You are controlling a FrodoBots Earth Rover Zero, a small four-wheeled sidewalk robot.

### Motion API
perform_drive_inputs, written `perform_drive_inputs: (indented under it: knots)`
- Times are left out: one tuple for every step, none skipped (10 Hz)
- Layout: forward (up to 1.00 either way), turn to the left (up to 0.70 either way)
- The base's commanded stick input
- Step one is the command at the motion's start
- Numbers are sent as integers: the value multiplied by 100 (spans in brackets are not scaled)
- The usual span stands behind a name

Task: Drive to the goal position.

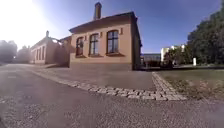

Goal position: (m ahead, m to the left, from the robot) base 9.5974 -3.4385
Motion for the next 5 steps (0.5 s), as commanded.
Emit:
perform_drive_inputs:
  knots:
    - [70,-14]
    - [70,-14]
    - [70,-14]
    - [70,-14]
    - [70,-14]
